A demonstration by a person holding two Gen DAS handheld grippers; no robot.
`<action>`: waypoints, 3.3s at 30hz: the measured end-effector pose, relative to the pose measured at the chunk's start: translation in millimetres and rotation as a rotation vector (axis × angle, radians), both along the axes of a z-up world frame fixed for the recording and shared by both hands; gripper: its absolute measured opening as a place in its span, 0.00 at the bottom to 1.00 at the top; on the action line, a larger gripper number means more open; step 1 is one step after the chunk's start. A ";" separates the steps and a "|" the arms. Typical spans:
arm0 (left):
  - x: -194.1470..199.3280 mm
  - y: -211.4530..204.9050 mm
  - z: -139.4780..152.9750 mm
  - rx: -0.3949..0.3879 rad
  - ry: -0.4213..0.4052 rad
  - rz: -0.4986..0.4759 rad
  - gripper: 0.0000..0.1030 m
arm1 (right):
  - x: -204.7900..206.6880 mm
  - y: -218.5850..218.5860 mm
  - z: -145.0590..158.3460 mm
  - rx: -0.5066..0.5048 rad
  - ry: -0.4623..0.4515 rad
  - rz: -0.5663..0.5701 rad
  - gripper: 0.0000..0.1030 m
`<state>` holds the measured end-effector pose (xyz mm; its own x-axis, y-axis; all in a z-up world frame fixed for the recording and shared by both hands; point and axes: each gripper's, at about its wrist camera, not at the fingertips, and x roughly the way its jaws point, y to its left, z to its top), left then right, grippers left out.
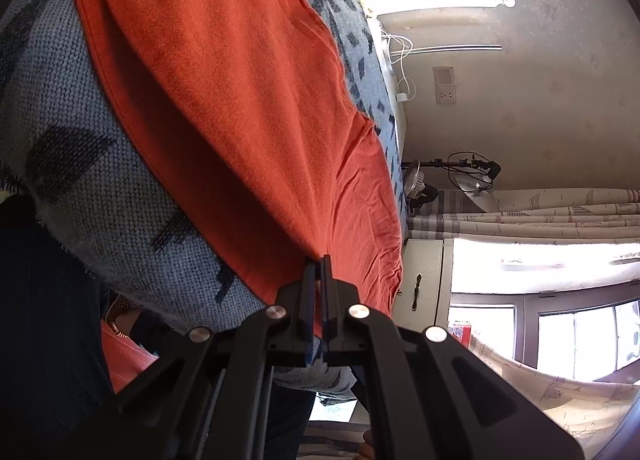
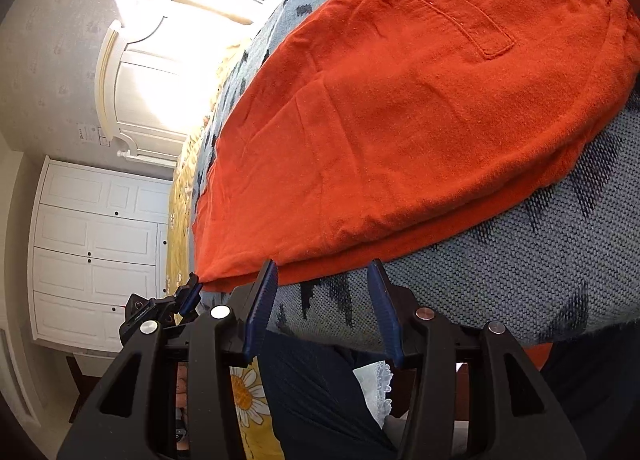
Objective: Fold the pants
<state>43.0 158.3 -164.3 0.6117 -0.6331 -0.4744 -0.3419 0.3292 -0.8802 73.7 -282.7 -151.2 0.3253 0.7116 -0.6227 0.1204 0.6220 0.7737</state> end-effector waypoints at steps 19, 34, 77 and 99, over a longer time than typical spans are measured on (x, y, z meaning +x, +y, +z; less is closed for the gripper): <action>-13.9 4.8 -2.2 -0.014 0.002 0.000 0.01 | 11.1 -24.4 -4.9 -0.009 0.003 -0.072 0.46; -15.6 3.2 -24.0 0.006 0.042 -0.001 0.01 | -2.3 -21.7 18.9 -0.110 -0.081 -0.064 0.05; 266.3 -202.3 34.5 0.917 -0.186 -0.883 0.22 | 83.3 -91.3 12.4 -0.903 -0.236 0.012 0.41; 298.4 -141.1 66.6 0.733 -0.274 -0.590 0.47 | 81.6 -105.4 42.2 -0.818 -0.253 -0.047 0.45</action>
<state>341.4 17.2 -97.8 0.4390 -0.4775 -0.7611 0.2390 0.8786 -0.4134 155.3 -388.1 -109.0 0.5413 0.0521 -0.8392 0.0442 0.9949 0.0903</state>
